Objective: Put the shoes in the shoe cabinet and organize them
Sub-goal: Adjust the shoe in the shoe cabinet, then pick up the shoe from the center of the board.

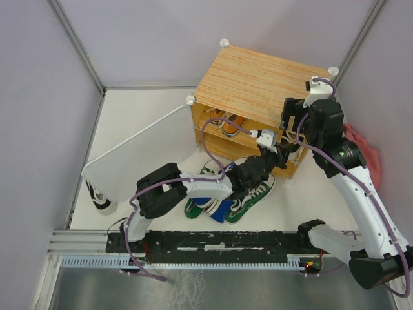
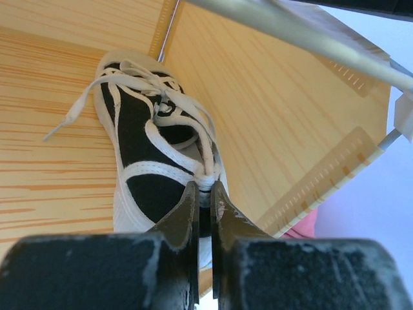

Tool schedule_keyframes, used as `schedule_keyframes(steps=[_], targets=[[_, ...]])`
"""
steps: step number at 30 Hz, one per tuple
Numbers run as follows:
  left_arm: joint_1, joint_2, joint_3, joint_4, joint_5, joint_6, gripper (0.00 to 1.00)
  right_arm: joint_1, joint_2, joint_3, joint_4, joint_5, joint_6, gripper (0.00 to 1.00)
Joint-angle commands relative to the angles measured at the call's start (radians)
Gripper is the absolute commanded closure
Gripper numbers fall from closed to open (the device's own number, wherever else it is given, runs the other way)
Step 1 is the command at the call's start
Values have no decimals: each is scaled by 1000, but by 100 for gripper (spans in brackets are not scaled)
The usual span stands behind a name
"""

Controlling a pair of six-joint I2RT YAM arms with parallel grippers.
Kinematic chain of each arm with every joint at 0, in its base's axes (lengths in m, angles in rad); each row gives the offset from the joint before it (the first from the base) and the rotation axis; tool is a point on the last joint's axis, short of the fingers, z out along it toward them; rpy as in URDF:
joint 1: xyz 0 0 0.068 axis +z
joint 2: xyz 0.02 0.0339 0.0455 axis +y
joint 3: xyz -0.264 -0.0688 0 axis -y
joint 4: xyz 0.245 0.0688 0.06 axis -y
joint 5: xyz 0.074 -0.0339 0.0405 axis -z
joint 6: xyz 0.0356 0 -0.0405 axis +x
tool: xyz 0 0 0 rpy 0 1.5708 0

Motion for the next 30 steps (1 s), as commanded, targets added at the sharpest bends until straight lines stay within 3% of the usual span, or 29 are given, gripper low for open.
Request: schedule_keyframes(steps=[1,5,9,11,20,26,30], targets=[[-12,-8,29,51,35,-66,88,1,9,-39,-122,-34,33,6],[-12,-18,20,31,138,-52,67,1,8,-42,-122,-30,31,6],[-12,-51,0,-73,191,-8,18,1,0,-45,-121,-29,30,6],[-12,-80,-25,-127,177,14,1,1,-1,-43,-122,-29,28,6],[-12,-327,-276,-240,37,113,1,1,12,-40,-116,-55,31,6],[-15,-622,-408,-535,49,190,1,1,14,-39,-118,-56,28,6],[-24,-808,-343,-785,-30,323,1,1,13,-37,-106,-76,39,6]])
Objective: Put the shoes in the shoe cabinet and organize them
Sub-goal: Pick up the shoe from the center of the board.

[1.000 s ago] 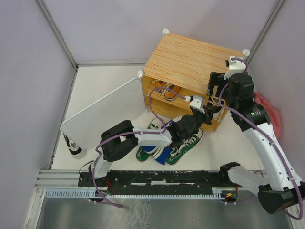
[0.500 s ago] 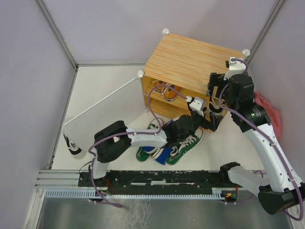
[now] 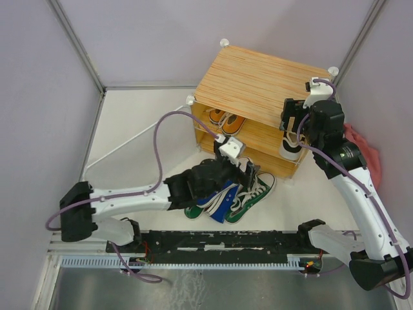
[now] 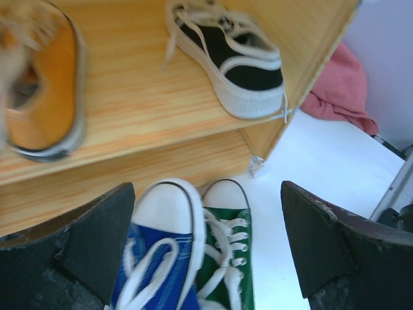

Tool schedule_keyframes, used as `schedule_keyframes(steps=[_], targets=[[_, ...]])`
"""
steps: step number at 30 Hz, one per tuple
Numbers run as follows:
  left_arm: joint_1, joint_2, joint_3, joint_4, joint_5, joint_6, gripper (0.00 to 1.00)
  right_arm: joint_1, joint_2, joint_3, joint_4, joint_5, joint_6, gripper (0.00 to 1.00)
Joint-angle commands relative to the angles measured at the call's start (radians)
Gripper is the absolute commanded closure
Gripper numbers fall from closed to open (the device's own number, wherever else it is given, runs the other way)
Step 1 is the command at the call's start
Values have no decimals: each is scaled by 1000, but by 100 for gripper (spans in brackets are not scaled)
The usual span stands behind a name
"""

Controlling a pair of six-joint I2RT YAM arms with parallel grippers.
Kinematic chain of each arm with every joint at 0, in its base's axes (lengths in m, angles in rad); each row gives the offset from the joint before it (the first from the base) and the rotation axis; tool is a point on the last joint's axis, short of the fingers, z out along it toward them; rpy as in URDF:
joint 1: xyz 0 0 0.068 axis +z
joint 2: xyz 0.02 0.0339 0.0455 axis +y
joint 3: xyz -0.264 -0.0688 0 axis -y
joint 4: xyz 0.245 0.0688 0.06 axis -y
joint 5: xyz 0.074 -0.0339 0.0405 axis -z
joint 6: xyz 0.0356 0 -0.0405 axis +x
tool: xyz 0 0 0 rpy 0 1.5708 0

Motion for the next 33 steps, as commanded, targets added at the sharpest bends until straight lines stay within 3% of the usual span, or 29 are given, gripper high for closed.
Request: schedule_keyframes(steps=[1,4,9,11,14,20,23,26,33], targets=[[-10,-204,91,-289,-103,205,1,2,24,-29,-108,-63,44,6],[-11,-270,175,-378,-161,309,1,2,31,-33,-91,-76,55,7],[27,-223,329,-392,-415,523,1,2,59,-20,-85,-96,63,7],[145,-191,417,-462,-335,451,1,2,63,-16,-82,-108,69,7],[408,-157,483,-517,-97,297,1,2,67,-10,-80,-125,76,7],[684,-136,559,-481,-58,249,1,2,63,4,-96,-144,71,7],[821,-153,570,-528,-115,211,1,2,56,0,-94,-164,74,7],[1008,-204,510,-609,-137,87,1,2,57,-12,-87,-189,78,7],[1445,-352,123,-670,-123,-162,1,4,83,4,-94,-251,79,8]])
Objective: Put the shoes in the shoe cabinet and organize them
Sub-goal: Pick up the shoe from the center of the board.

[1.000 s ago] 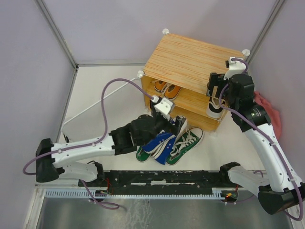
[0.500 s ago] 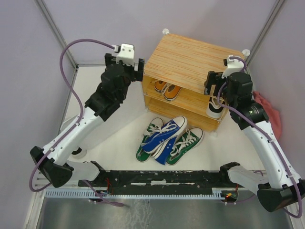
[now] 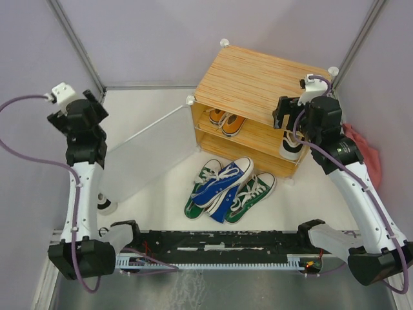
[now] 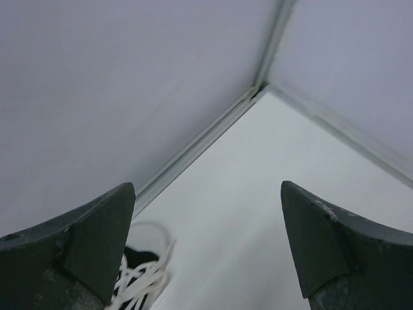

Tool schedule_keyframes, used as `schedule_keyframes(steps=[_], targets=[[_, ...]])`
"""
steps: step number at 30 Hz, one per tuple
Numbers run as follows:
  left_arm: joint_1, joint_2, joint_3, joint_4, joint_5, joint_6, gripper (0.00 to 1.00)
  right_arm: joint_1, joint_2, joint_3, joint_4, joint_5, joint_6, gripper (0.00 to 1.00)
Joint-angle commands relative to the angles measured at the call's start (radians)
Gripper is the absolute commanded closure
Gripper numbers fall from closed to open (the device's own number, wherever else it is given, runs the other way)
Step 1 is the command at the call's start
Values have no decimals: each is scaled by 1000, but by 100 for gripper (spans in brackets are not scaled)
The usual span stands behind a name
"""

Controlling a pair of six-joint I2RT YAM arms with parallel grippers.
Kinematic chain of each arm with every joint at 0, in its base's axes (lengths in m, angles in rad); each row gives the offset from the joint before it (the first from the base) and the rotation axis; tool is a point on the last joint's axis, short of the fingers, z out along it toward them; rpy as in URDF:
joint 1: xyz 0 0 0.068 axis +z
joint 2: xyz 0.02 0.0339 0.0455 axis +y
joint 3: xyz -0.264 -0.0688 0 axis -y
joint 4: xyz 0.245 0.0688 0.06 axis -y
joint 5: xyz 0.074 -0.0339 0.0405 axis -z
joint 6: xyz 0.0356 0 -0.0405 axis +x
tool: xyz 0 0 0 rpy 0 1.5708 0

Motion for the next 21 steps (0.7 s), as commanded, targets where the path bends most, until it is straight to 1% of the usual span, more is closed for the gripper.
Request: schedule_keyframes(steps=[1,3,4,7,10,14,15,17,21], targets=[[192,-38,-171,-90,7,-221,1,9,46,-2,-132,-133,65,9],[268,-29,-235,-134,27,-296,1,8,48,-7,-128,-144,75,10],[276,-28,-274,-143,30,-327,1,10,48,-13,-122,-146,81,10],[278,-26,-371,-145,3,-414,1,9,49,-21,-124,-152,87,11],[283,-21,-417,-174,-41,-497,1,9,38,-14,-146,-143,80,11],[284,-6,-462,-203,26,-596,0,10,19,-14,-159,-129,77,10],[284,-10,-455,-226,26,-620,0,9,17,-15,-161,-125,77,11],[284,-41,-434,-223,32,-618,1,9,17,-16,-170,-124,76,11],[283,-88,-311,-227,45,-580,3,9,19,-27,-171,-118,74,11]])
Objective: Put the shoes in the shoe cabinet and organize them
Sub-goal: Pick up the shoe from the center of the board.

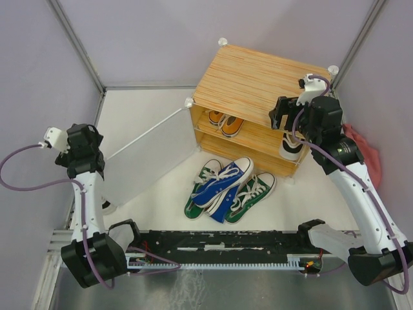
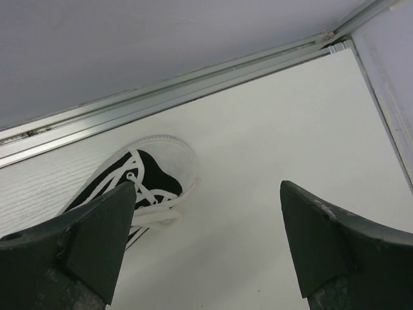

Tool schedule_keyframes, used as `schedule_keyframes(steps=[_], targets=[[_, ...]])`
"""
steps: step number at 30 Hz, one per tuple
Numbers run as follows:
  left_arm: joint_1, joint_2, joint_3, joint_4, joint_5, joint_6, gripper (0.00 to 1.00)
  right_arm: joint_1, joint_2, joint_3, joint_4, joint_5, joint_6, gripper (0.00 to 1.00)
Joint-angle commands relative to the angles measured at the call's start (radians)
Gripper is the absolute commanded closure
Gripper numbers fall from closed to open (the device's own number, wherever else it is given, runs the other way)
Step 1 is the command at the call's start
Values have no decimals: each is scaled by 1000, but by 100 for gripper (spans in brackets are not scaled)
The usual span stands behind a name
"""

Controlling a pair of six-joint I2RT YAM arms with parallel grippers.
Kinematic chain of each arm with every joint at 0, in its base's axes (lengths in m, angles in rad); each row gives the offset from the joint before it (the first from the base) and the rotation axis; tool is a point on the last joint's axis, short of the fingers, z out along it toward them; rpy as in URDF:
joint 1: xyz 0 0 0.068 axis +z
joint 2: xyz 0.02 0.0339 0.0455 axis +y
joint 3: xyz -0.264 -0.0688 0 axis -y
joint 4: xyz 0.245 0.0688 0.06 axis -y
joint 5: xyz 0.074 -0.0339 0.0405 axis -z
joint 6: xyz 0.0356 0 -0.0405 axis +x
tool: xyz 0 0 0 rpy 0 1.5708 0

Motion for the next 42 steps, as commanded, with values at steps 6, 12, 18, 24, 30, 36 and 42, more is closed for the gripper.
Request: schedule_keyframes(steps=[6,12,18,24,30,36,42], targets=[[-1,57,246,-101,37,42,6,6,52,-3,-197,-15,40,11],[-2,136,380,-95,17,154,4,9,103,50,-235,-15,48,13],[94,153,288,-68,64,195,1,22,140,114,-289,29,22,13],[225,175,157,-18,155,162,1,42,161,122,-311,43,7,13],[248,226,27,21,170,125,1,59,157,99,-310,58,7,13],[307,263,-46,49,251,65,1,60,146,89,-308,67,4,12],[341,297,-32,42,279,44,1,61,143,82,-306,74,0,12]])
